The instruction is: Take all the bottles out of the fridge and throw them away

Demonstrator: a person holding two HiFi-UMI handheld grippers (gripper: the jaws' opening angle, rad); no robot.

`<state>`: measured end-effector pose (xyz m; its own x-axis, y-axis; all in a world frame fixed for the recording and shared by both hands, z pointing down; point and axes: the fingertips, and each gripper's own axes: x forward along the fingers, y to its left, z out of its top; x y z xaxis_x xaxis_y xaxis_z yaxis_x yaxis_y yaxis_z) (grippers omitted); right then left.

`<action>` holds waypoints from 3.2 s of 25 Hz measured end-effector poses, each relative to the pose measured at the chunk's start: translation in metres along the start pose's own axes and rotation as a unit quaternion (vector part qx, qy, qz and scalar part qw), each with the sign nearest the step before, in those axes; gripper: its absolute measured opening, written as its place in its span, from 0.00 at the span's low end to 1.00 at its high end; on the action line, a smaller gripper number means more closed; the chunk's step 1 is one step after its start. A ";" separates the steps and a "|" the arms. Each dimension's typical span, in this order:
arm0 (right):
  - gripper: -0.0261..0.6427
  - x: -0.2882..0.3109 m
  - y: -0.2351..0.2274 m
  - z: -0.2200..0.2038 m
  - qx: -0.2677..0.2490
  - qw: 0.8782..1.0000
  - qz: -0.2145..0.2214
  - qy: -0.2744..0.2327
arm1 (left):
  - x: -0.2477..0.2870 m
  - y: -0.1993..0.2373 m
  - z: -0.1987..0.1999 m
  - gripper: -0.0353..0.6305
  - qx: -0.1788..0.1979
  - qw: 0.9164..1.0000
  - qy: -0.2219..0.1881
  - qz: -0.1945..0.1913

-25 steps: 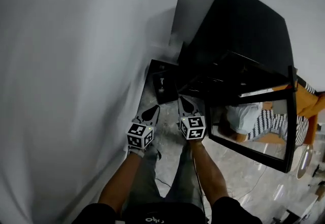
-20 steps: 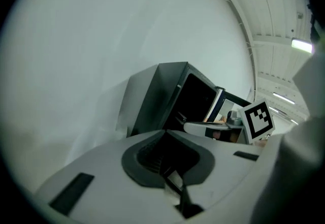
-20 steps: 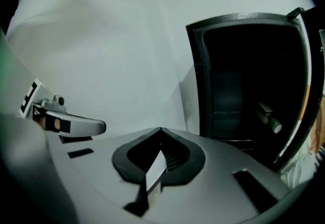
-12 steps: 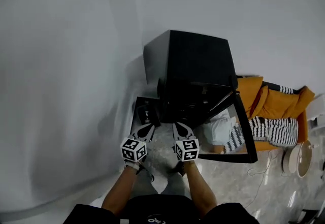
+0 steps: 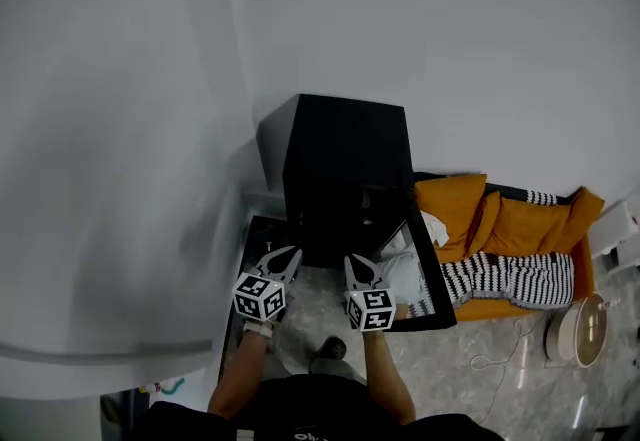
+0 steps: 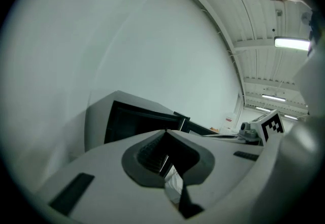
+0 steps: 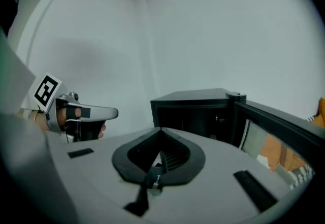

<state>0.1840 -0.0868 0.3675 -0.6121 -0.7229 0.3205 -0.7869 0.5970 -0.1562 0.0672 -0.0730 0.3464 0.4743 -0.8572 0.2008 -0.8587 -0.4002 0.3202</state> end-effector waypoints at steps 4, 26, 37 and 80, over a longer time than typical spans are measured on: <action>0.05 -0.023 -0.019 0.010 -0.002 1.000 -0.006 -0.010 | 0.014 -0.032 0.005 0.06 0.006 1.000 -0.003 -0.006; 0.05 -0.009 -0.062 0.058 0.010 0.995 -0.081 -0.050 | 0.060 -0.023 0.067 0.06 0.062 0.996 -0.009 -0.062; 0.05 0.009 -0.051 0.065 0.005 0.995 -0.089 -0.050 | 0.059 -0.002 0.071 0.06 0.055 0.996 -0.011 -0.071; 0.05 0.057 -0.062 -0.038 -0.030 0.996 -0.076 0.028 | 0.046 0.041 -0.031 0.06 0.037 0.998 0.050 -0.032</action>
<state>0.2009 -0.1518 0.4306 -0.4791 -0.7871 0.3885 -0.8633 0.5025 -0.0467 0.0595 -0.1186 0.3969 0.5423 -0.7939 0.2750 -0.8364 -0.4793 0.2659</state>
